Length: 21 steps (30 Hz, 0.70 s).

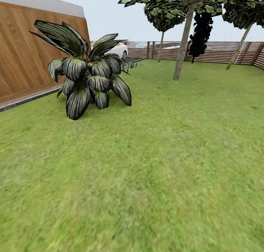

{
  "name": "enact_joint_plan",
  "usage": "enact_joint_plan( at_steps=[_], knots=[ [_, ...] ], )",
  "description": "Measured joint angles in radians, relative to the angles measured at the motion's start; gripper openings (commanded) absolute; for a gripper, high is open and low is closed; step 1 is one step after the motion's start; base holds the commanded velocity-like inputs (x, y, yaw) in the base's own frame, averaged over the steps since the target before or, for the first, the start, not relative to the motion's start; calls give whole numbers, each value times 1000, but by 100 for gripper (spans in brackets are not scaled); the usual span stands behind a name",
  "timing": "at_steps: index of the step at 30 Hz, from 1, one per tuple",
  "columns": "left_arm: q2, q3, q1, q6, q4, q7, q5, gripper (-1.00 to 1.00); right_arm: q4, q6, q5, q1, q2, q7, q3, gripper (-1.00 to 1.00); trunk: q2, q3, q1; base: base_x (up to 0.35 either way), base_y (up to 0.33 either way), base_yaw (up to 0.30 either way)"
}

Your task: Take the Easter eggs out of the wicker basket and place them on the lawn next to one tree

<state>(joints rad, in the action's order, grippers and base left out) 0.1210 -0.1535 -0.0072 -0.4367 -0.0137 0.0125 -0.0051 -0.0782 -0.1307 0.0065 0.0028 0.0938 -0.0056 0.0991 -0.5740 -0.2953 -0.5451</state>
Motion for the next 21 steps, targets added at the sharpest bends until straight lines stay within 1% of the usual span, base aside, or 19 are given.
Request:
enact_joint_plan(
  at_steps=[3,8,13,21],
  knots=[
    [0,0,0,0,0,0,0,100,0,0,0,0,0,0,0,100,0,0,0,241,-220,-33],
    [0,0,0,0,0,0,1,100,0,0,0,0,0,0,0,100,0,3,0,261,-167,-142],
    [0,0,0,0,0,0,1,100,0,0,0,0,-1,0,0,100,0,5,0,306,-52,-77],
    [0,0,0,0,0,0,1,100,0,0,-1,0,-1,0,0,100,0,6,0,324,-9,-13]
  ],
)
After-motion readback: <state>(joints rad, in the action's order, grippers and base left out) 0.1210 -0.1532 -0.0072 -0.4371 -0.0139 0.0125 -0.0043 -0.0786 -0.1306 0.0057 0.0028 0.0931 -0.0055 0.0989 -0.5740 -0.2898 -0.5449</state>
